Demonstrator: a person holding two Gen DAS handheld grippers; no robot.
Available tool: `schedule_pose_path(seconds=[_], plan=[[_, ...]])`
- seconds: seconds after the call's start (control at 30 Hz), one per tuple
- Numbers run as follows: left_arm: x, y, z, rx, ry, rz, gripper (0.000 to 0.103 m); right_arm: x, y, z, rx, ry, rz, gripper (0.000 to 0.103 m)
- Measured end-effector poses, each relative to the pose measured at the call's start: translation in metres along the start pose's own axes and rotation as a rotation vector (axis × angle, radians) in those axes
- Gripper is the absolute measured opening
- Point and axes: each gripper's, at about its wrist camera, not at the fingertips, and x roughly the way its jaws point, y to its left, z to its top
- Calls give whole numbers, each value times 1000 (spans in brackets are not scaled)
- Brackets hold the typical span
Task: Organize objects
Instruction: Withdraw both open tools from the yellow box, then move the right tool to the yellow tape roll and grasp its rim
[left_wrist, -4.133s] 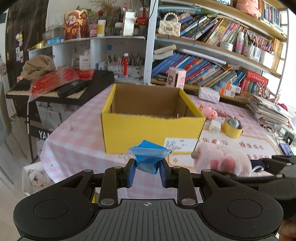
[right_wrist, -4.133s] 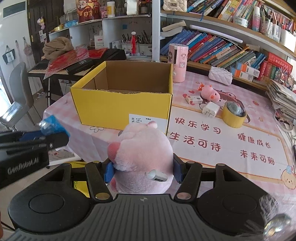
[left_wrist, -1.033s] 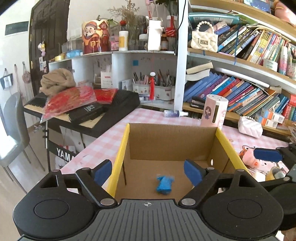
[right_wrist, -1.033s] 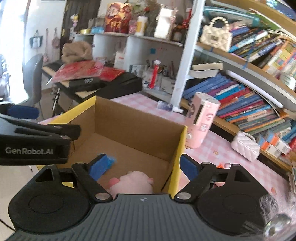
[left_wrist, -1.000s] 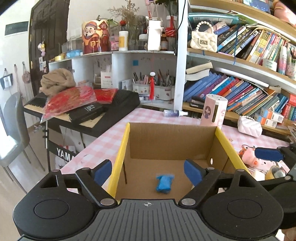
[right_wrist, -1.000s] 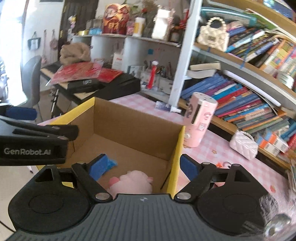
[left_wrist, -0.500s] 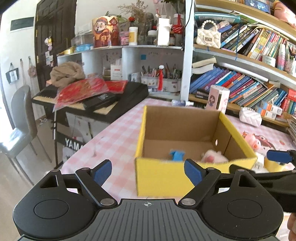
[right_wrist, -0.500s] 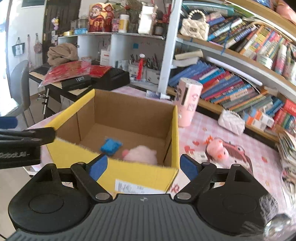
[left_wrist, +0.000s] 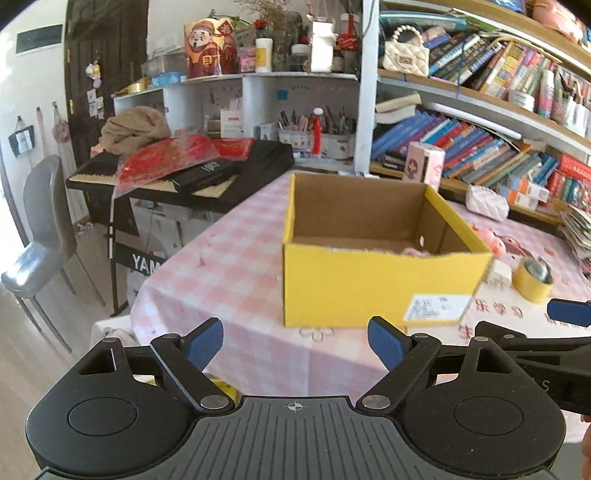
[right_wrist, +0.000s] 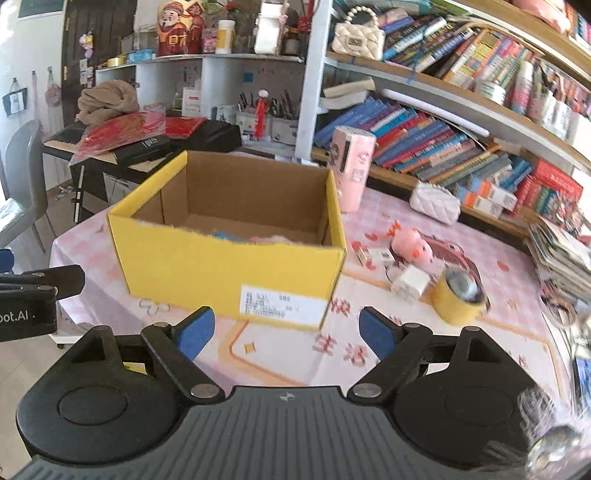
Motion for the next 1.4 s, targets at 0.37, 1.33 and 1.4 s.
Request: schedule_pose_path(seconds=[0.37, 1.33, 1.4], plan=[[-11, -19, -21, 62, 42, -86, 88, -28, -18, -36, 96, 50, -88, 85], [28, -127, -1, 213, 62, -261, 88, -13, -123, -44, 246, 99, -261, 85], [33, -136, 2, 216, 63, -265, 88, -8, -134, -40, 249, 100, -263, 85]])
